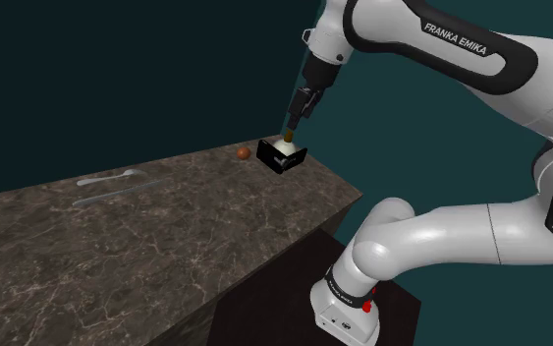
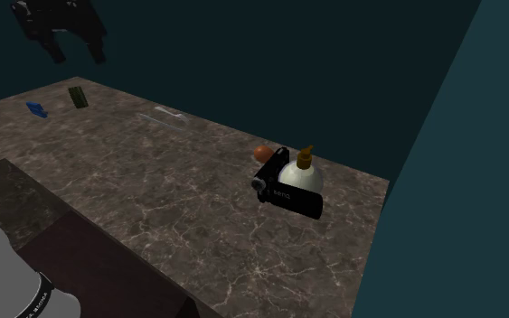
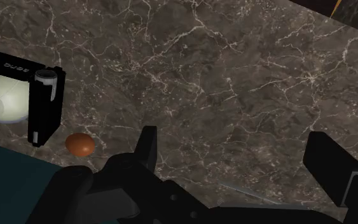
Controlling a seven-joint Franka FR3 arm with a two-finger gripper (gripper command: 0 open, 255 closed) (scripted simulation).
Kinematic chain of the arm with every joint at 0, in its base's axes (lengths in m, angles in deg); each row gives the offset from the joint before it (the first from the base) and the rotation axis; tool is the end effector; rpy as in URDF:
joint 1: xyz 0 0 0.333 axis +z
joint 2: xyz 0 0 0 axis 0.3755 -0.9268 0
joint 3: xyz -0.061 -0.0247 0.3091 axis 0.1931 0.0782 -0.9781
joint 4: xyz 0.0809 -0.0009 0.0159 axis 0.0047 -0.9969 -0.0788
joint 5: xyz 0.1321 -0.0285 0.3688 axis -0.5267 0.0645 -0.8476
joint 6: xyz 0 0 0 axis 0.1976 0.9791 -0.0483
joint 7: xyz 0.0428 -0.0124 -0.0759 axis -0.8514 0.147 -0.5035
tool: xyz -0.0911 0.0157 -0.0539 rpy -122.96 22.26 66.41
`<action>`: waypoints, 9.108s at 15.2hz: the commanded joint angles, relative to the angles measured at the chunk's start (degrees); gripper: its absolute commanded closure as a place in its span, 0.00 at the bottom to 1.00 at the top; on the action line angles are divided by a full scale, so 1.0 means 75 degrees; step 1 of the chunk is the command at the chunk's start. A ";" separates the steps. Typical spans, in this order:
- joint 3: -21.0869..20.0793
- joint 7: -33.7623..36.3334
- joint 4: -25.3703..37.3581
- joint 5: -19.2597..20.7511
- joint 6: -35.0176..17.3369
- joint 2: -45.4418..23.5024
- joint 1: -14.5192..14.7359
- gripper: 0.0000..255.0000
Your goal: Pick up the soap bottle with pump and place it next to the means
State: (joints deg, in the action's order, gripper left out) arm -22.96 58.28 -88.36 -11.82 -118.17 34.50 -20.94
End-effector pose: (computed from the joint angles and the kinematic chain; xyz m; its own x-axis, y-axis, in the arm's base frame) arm 0.3003 0.0076 0.6299 0.9788 0.1838 0.0901 0.1792 -0.9821 0.0577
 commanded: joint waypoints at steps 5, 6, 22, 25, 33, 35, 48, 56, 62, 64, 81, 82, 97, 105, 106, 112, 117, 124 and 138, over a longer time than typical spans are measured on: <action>0.0627 -0.0649 -0.0096 0.0306 -0.0521 -0.0487 -0.0153 0.00; 0.0783 -0.0809 -0.0096 0.0373 -0.0652 -0.0633 -0.0187 0.00; 0.3150 -0.3525 0.1191 0.0443 -0.2505 -0.4067 -0.0473 0.00; 0.3531 -0.4125 0.1704 0.0138 -0.2722 -0.4922 -0.0515 0.00; 0.4129 -0.5799 0.3544 -0.1162 -0.2874 -0.7486 -0.1015 0.00; 0.4146 -0.6166 0.4128 -0.1514 -0.2798 -0.8161 -0.1266 0.00; 0.3882 -0.7024 0.5723 -0.2478 -0.2947 -1.0331 -0.2200 0.00; 0.3876 -0.7031 0.5689 -0.2489 -0.2996 -1.0348 -0.2199 0.00; 0.3876 -0.7030 0.5684 -0.2488 -0.2998 -1.0345 -0.2197 1.00; 0.3876 -0.7031 0.5681 -0.2488 -0.3001 -1.0345 -0.2197 1.00; 0.4014 -0.6835 0.6660 -0.2239 -0.1683 -0.9949 -0.2223 1.00; 0.4020 -0.6824 0.6744 -0.2229 -0.1588 -0.9935 -0.2231 1.00; 0.4059 -0.6696 0.8408 -0.2212 -0.0015 -0.9994 -0.2488 1.00; 0.4028 -0.6635 0.9775 -0.2345 0.1016 -1.0312 -0.2807 1.00; 0.4020 -0.6626 0.9989 -0.2373 0.1164 -1.0376 -0.2864 1.00; 0.3923 -0.6534 1.1551 -0.2610 0.2140 -1.0922 -0.3325 1.00; 0.4074 -0.5909 0.8630 -0.1834 0.1005 -0.9075 -0.1750 1.00; 0.3761 -0.4586 0.6495 -0.1044 0.0288 -0.7417 -0.0413 1.00; 0.2447 -0.1767 0.4472 -0.0421 -0.0236 -0.5653 0.1127 1.00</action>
State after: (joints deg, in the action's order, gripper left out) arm -3.77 43.35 -53.46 -15.30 -119.70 -9.16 -13.21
